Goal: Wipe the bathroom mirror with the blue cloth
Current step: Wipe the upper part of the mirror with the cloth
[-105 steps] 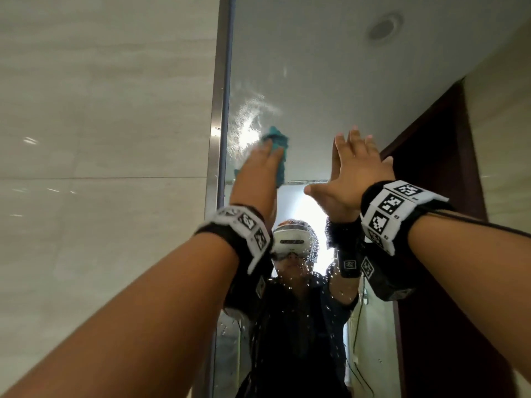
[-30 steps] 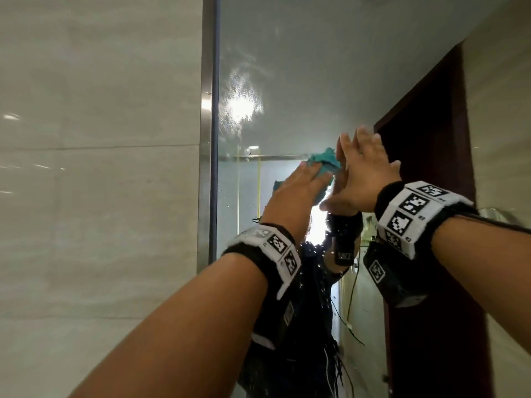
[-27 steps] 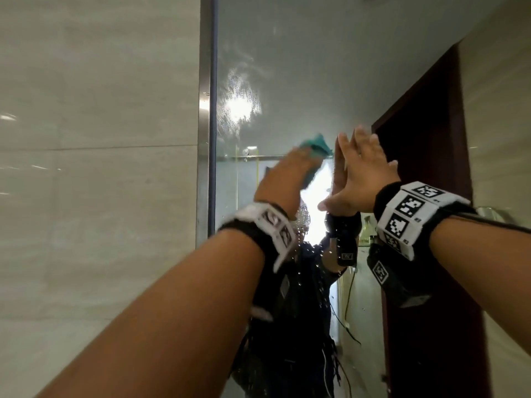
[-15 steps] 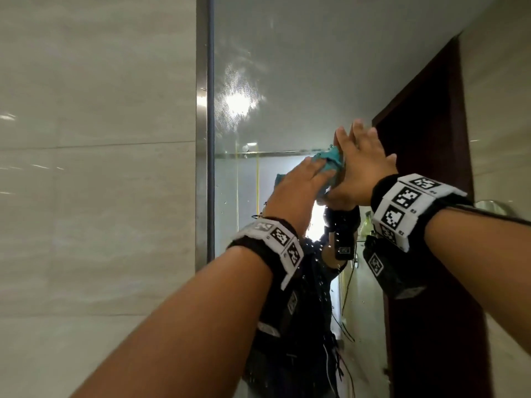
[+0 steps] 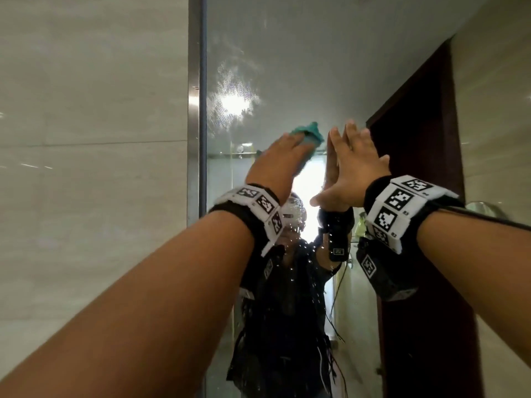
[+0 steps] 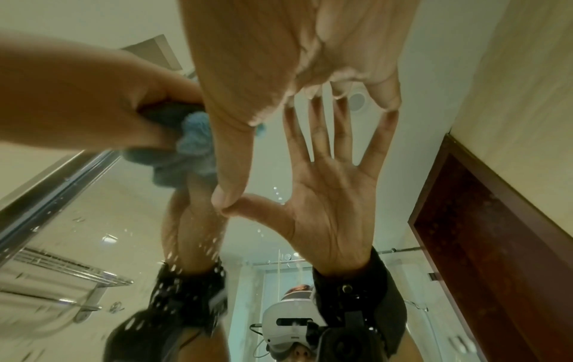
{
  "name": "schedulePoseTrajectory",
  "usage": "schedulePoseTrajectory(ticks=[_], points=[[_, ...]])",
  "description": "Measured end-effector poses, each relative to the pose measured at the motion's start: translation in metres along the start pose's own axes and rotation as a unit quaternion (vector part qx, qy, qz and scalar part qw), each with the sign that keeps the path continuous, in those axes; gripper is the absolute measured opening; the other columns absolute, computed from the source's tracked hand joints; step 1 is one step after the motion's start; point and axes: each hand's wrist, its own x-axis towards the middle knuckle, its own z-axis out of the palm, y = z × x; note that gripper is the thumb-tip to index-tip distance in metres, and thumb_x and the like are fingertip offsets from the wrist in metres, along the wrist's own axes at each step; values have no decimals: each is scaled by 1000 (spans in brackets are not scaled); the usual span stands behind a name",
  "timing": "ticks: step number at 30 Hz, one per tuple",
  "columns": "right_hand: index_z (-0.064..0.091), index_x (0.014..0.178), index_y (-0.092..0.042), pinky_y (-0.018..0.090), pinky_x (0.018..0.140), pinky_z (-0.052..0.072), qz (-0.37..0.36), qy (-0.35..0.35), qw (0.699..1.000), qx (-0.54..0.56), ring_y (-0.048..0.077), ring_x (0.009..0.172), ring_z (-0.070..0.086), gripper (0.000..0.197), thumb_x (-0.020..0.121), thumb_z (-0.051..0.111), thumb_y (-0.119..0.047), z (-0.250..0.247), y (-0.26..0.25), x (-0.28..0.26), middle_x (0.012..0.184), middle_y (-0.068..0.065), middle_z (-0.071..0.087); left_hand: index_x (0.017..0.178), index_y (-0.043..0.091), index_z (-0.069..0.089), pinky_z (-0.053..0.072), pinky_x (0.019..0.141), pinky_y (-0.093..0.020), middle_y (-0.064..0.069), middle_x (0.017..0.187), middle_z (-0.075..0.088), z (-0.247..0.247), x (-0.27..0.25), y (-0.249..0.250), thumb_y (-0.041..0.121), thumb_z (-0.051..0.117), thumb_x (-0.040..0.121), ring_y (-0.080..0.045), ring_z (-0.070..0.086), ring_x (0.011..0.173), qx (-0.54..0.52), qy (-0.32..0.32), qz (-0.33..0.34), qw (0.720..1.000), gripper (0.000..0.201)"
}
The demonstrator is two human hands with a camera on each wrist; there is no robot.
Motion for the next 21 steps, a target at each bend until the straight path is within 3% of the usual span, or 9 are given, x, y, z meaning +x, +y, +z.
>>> schedulePoseTrajectory(ticks=[2,4,7,9,11,13,15,17,21], points=[[-15,147,-29,60,110,3,0,0,1000,4,21,141,-22,135,56,82,-55,2,0,0,153,-5,-27,135,20,48,33,108,-32,-5,141,43,-11,16,-22,10,51,94,-22,42,125,-32,33,-70,996,43],[-16,147,-30,59,111,2,1,1,1000,4,21,141,-22,135,56,82,-55,3,1,1,153,-5,-27,136,21,45,31,110,-37,-5,145,39,0,8,-26,6,52,92,-23,39,129,-37,53,-79,995,48],[-14,147,-30,59,111,3,0,5,1000,10,21,141,-21,127,63,79,-50,1,1,1,154,-4,-26,138,20,44,19,117,-42,-6,148,36,29,-34,5,4,54,88,-24,31,136,-52,21,26,998,54],[-12,148,-29,60,112,5,-2,-2,1000,7,23,142,-19,119,69,75,-45,-3,-1,0,154,-3,-24,144,19,35,4,116,-29,-4,153,27,37,-51,19,1,51,89,-22,19,142,-31,-42,42,998,60],[-13,148,-27,60,111,8,0,-10,1000,-13,26,142,-17,122,67,77,-46,-7,-5,-5,154,0,-24,143,22,35,12,116,-31,-1,153,26,27,-44,10,1,51,90,-21,20,142,-16,-44,36,998,60],[-13,148,-24,58,112,9,-14,-2,999,-45,28,143,-14,125,66,78,-48,-8,-15,-11,155,5,-22,139,22,42,25,115,-38,-3,150,33,3,-34,-11,4,54,90,-23,31,137,-10,2,-13,1000,54],[-12,148,-23,58,113,8,-57,11,995,-75,29,143,-12,122,68,77,-49,-3,-27,-15,155,7,-20,138,19,44,24,112,-34,-6,149,35,-22,-29,-41,7,52,92,-25,35,134,-23,29,-103,994,48],[-16,147,-24,60,112,6,-69,-23,995,-63,29,142,-18,123,68,75,-52,4,-41,-17,153,6,-27,139,19,43,22,111,-30,-6,150,32,-32,-38,-62,9,49,93,-26,34,134,-17,34,-138,990,47],[-25,144,-24,64,110,1,-41,-46,997,-48,31,138,-29,132,65,73,-60,19,-51,-13,148,7,-38,144,20,35,18,111,-25,-6,153,27,0,-86,-48,6,53,89,-20,25,140,-46,25,-83,995,59]])
